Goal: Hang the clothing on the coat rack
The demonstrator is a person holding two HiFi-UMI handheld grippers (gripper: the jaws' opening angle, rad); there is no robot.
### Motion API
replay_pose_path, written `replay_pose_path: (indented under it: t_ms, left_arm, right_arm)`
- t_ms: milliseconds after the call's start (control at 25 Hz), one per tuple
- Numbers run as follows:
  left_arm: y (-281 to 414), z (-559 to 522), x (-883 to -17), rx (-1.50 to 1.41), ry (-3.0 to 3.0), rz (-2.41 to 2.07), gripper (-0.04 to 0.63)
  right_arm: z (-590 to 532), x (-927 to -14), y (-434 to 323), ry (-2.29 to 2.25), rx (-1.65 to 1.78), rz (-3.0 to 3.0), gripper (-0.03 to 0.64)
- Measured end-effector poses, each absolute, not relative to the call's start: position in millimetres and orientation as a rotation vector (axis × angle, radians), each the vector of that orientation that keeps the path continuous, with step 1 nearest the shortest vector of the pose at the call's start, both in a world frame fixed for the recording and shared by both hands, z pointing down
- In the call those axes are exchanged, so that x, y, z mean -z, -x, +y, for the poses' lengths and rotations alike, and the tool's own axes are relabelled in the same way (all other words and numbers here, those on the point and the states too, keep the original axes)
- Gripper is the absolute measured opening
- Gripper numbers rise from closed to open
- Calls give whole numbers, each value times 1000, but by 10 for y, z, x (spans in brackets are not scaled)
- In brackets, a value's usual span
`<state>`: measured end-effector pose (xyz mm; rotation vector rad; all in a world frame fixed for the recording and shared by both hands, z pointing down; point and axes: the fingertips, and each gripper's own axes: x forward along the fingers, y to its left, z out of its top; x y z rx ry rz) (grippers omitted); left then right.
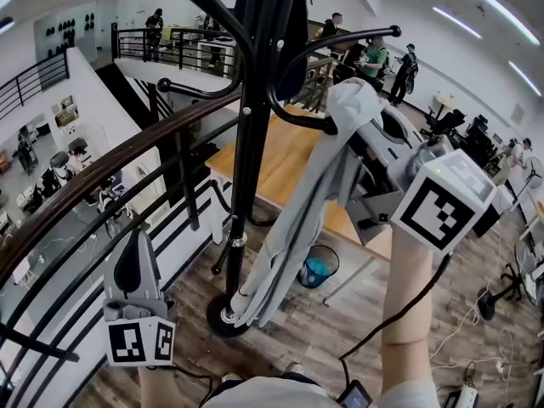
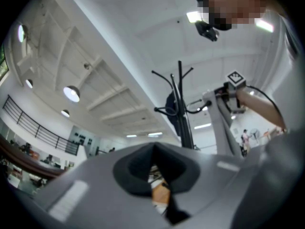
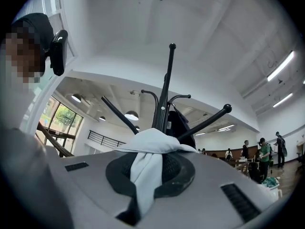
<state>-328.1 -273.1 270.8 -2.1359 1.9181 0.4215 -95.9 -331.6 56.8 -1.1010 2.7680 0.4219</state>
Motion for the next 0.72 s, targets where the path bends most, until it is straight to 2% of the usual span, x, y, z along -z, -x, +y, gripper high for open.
replay_pose_path:
  t_ms: [720]
  left_arm:
    - [3281, -2766, -2717, -431, 2128, 1932, 9]
  right_arm:
    - [-3175, -623, 898, 944, -401, 2853, 36]
